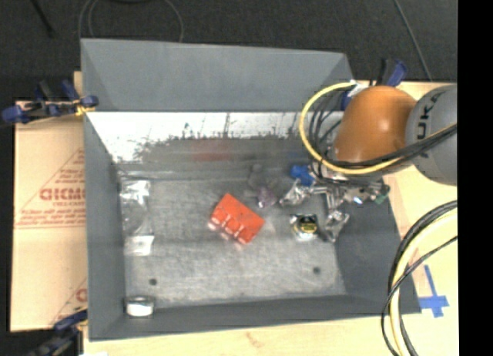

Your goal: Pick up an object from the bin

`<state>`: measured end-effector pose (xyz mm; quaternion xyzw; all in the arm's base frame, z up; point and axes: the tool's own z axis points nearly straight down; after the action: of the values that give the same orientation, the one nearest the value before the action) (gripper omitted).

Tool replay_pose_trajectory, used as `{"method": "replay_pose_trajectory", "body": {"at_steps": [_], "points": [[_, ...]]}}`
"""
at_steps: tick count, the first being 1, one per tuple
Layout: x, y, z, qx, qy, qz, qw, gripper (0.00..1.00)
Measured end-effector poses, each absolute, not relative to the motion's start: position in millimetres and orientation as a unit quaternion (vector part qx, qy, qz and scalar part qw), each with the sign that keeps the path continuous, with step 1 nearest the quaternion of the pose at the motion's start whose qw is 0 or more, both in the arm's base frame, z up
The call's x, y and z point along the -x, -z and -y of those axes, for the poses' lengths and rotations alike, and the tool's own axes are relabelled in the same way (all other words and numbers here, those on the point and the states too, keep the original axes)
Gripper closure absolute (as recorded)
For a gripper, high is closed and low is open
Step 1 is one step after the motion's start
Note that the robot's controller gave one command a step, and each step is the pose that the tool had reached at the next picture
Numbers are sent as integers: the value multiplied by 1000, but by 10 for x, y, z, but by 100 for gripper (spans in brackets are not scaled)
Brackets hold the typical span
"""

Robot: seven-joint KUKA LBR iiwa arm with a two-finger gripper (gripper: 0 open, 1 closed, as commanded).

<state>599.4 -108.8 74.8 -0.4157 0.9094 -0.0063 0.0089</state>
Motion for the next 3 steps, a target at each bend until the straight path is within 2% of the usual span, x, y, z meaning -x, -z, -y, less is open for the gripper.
{"method": "replay_pose_trajectory", "body": {"at_steps": [1,2,3], "points": [[-5830,-751,1151,446,5,-895,8,0],[-5974,-734,1154,513,1,-859,3,0],[-5832,-756,1166,625,-3,-780,9,0]]}}
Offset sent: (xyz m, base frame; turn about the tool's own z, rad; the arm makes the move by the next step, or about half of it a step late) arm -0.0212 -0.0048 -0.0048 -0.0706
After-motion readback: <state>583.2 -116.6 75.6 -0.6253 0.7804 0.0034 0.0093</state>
